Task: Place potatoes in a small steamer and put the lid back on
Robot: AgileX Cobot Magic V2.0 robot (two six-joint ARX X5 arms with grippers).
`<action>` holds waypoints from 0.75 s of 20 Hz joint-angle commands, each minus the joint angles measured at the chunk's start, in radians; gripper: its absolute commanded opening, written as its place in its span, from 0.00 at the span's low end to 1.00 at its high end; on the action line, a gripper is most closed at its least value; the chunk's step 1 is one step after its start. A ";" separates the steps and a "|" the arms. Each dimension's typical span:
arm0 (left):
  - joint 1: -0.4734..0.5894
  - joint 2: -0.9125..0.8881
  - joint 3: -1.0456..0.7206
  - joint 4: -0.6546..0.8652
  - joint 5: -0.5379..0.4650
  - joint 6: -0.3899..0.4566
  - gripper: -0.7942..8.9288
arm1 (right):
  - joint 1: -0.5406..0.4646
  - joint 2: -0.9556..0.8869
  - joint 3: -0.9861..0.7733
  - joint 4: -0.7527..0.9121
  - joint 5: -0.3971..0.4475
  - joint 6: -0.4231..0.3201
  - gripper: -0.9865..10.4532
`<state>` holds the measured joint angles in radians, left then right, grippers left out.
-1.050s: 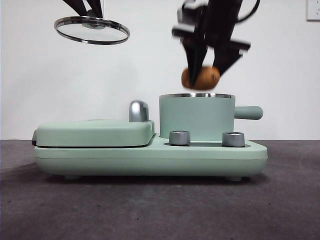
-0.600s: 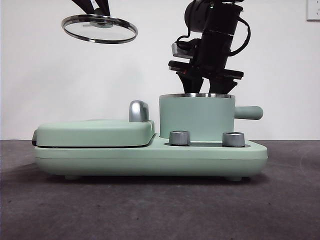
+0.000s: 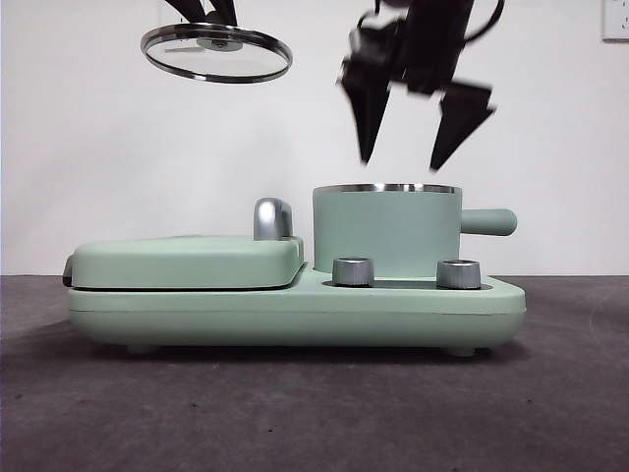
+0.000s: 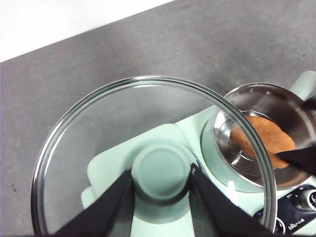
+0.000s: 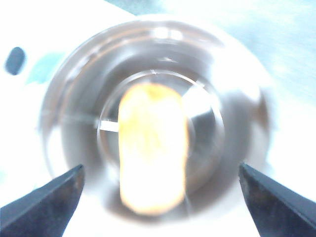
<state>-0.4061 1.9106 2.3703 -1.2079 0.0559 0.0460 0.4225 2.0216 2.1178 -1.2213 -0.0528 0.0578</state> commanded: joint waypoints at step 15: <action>-0.151 0.059 0.039 0.079 0.004 0.018 0.10 | 0.008 -0.855 -0.557 -0.014 -0.002 0.013 0.47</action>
<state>-0.5510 1.9446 2.3703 -1.1526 0.0555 0.0536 0.4255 1.1679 1.5612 -1.2388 -0.0532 0.0597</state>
